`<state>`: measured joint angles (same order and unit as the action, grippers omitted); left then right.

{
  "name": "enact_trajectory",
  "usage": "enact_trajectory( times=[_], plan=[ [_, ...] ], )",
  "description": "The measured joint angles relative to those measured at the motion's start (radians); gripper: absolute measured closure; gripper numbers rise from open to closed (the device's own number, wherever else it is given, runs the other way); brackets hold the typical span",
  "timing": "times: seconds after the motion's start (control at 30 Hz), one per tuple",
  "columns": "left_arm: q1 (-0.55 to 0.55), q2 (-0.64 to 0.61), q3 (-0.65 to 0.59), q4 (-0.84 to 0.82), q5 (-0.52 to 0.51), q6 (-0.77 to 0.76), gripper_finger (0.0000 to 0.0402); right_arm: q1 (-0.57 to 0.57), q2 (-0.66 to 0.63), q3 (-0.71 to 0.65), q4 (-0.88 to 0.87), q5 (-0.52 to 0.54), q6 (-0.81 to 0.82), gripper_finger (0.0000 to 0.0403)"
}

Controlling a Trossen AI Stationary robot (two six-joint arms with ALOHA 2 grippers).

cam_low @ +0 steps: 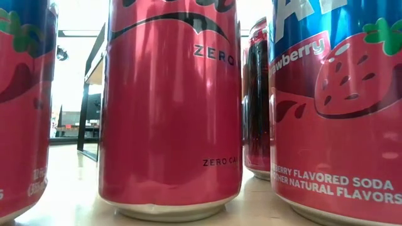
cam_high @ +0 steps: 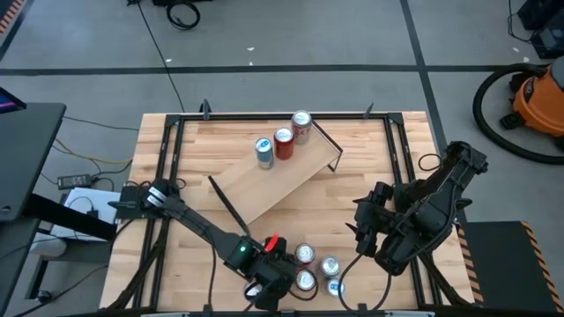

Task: Place canned beverage on shelf
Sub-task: Put the red and black soda can on the shelf aligned with the other red and black soda can

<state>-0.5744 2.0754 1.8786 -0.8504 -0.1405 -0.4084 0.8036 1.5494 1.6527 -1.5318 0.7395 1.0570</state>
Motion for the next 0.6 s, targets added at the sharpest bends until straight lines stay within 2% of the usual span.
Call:
enact_trajectory(
  times=[0.17,0.6],
  plan=[
    [-0.021,0.003,-0.001,-0.014,-0.097,0.036,0.0113,0.000,0.000,0.000,0.000,0.000,0.007,0.0092],
    [-0.027,0.003,-0.001,-0.012,-0.128,0.004,0.0112,0.000,0.000,0.000,0.014,0.000,0.014,0.0092]
  ],
)
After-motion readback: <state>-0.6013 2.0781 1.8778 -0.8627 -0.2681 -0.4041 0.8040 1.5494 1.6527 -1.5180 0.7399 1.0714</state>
